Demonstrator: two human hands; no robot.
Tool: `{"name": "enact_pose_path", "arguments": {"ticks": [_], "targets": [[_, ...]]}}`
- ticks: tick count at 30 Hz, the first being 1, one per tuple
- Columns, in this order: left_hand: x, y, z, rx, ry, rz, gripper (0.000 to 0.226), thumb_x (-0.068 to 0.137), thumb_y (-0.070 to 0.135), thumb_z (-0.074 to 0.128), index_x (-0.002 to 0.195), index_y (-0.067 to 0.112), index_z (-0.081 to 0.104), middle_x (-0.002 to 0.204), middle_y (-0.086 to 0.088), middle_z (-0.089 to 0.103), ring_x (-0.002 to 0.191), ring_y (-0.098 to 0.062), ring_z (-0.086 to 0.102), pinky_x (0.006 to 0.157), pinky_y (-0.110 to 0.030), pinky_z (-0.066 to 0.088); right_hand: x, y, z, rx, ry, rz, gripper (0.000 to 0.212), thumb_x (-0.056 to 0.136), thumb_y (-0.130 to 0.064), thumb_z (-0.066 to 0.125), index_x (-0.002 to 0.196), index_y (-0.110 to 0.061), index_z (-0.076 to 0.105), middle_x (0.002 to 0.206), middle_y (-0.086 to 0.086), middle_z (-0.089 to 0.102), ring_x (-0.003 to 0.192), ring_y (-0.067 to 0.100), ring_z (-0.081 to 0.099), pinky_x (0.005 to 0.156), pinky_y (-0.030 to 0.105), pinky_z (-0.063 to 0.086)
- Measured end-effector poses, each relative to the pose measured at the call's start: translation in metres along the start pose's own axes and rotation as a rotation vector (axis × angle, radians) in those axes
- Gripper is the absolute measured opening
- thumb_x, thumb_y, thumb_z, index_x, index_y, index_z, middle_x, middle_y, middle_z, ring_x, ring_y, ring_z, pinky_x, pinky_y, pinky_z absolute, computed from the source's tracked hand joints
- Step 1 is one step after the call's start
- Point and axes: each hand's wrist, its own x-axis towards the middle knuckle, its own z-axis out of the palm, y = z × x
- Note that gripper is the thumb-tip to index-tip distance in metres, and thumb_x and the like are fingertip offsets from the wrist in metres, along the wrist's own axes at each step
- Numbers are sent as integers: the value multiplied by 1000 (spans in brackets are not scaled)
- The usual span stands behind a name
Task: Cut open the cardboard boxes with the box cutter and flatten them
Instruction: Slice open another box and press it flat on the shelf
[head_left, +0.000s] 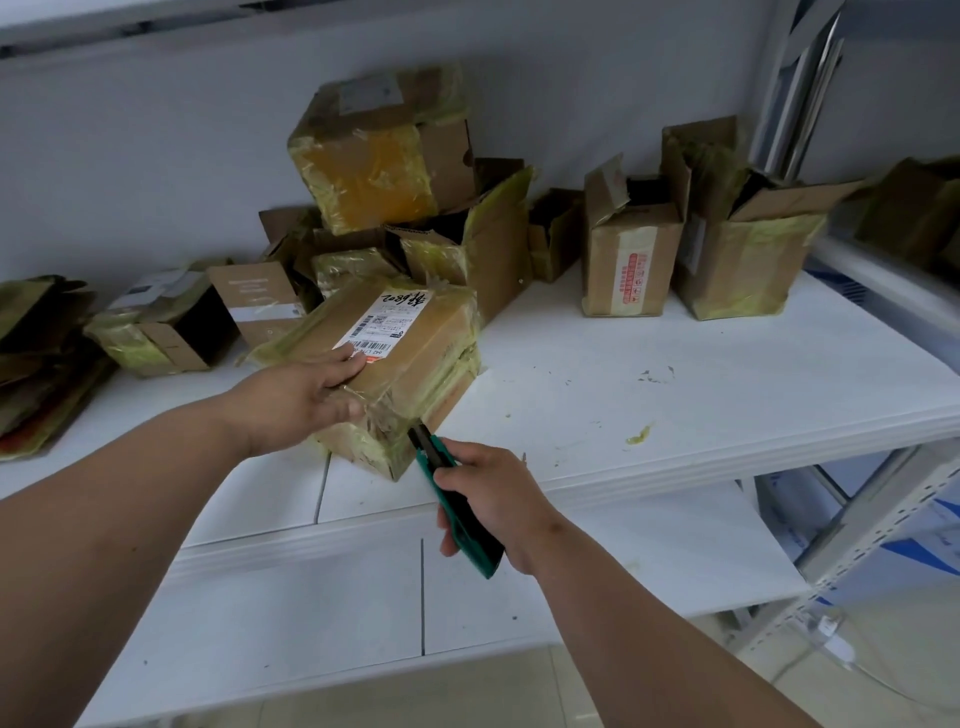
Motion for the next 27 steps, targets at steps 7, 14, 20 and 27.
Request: {"name": "enact_pose_path", "arguments": {"ticks": [7, 14, 20, 27], "targets": [[2, 1, 9, 87, 63, -14, 63, 95, 49, 52, 152, 39, 27, 159, 21, 15, 146, -8, 23, 111, -28, 25, -12, 4, -7, -43, -34, -6, 44, 97, -5, 49, 135, -24, 60, 65, 16, 59, 44, 26, 57, 51, 27, 53], [3, 26, 18, 325, 151, -99, 67, 88, 72, 33, 150, 45, 26, 159, 18, 23, 144, -11, 25, 102, -40, 22, -22, 10, -16, 1, -15, -10, 42, 97, -5, 49, 132, -23, 62, 64, 16, 57, 43, 26, 55, 49, 28, 52], [4, 48, 23, 417, 231, -157, 70, 83, 80, 34, 144, 46, 37, 146, 9, 45, 131, -17, 41, 87, -38, 25, -34, 11, -35, 40, 30, -44, 41, 96, -2, 49, 127, -21, 66, 64, 14, 56, 43, 22, 53, 46, 28, 51], [9, 62, 25, 374, 297, -209, 79, 79, 83, 33, 142, 38, 45, 132, -6, 48, 122, -30, 45, 91, -39, 41, -38, 33, -50, -251, 340, -278, 46, 93, -14, 49, 119, -50, 59, 74, -4, 60, 58, 16, 58, 62, 46, 60]]}}
